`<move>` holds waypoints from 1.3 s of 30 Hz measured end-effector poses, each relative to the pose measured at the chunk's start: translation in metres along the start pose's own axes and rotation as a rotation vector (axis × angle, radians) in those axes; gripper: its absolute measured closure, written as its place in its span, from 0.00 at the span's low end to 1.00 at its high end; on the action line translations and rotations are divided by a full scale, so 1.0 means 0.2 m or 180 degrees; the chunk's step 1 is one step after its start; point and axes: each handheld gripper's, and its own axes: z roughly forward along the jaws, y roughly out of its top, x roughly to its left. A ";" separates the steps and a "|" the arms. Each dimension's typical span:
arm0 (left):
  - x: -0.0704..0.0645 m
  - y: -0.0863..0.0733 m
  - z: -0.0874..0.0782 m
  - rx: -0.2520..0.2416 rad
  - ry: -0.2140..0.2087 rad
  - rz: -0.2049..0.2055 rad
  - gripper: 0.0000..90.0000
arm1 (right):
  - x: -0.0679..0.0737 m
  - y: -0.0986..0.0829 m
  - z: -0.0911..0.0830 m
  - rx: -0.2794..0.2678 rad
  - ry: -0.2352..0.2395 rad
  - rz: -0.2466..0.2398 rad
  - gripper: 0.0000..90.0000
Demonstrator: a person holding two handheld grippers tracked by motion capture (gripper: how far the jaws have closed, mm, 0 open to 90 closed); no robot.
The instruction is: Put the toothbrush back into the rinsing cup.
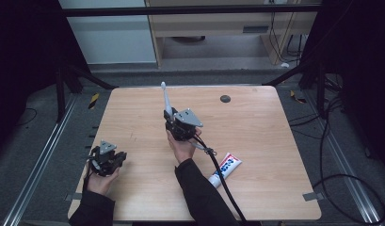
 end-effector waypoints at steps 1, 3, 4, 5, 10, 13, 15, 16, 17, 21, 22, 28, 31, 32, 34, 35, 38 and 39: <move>0.00 0.00 0.00 -0.0011 -0.0001 -0.0003 0.88 | 0.00 0.00 0.00 0.0010 -0.0004 -0.0002 0.75; 0.00 0.00 0.00 -0.0015 0.0012 -0.0001 0.85 | 0.00 -0.01 0.00 0.0043 0.0003 -0.0003 0.75; 0.00 0.00 0.00 -0.0021 0.0020 0.0000 0.83 | 0.00 -0.02 0.00 0.0054 0.0002 -0.0012 0.75; 0.00 0.00 0.00 -0.0025 0.0030 0.0002 0.82 | 0.00 -0.02 0.00 0.0062 0.0003 -0.0013 0.75; 0.00 0.00 0.00 -0.0047 0.0055 0.0002 0.76 | 0.00 -0.05 0.00 0.0117 -0.0011 -0.0033 0.75; 0.00 0.00 0.00 -0.0053 0.0066 0.0002 0.73 | 0.00 -0.05 -0.01 0.0127 -0.0012 -0.0029 0.75; 0.00 0.00 0.00 -0.0055 0.0074 0.0003 0.72 | 0.00 -0.06 -0.01 0.0132 -0.0013 -0.0034 0.75; 0.00 0.00 0.00 -0.0056 0.0077 0.0003 0.72 | 0.00 -0.06 -0.01 0.0139 -0.0013 -0.0026 0.75; 0.00 0.00 0.00 -0.0059 0.0079 0.0005 0.71 | 0.00 -0.06 -0.01 0.0155 -0.0017 -0.0019 0.75; 0.00 0.00 0.00 -0.0058 0.0084 0.0009 0.71 | -0.01 -0.08 -0.01 0.0201 -0.0027 -0.0020 0.75; 0.00 0.00 0.00 -0.0058 0.0084 0.0010 0.71 | -0.01 -0.08 -0.01 0.0217 -0.0030 -0.0026 0.75; 0.00 0.00 0.00 -0.0059 0.0086 0.0012 0.71 | -0.01 -0.09 -0.01 0.0299 -0.0025 -0.0081 0.74; 0.00 0.00 0.00 -0.0056 0.0086 0.0016 0.71 | 0.00 -0.10 -0.01 0.0348 -0.0016 -0.0102 0.74; 0.00 0.00 0.00 -0.0060 0.0085 0.0012 0.71 | 0.00 -0.10 -0.01 0.0360 -0.0012 -0.0108 0.74; 0.00 0.00 0.00 -0.0060 0.0088 0.0010 0.71 | 0.00 -0.11 -0.01 0.0385 -0.0004 -0.0116 0.74; 0.00 0.00 0.00 -0.0060 0.0088 0.0009 0.71 | 0.00 -0.11 -0.01 0.0401 -0.0001 -0.0129 0.74; 0.00 0.00 0.00 -0.0060 0.0089 0.0012 0.71 | 0.00 -0.11 -0.01 0.0413 0.0008 -0.0130 0.74; 0.00 0.00 0.00 -0.0056 0.0087 0.0017 0.71 | 0.00 -0.11 -0.01 0.0415 0.0013 -0.0138 0.74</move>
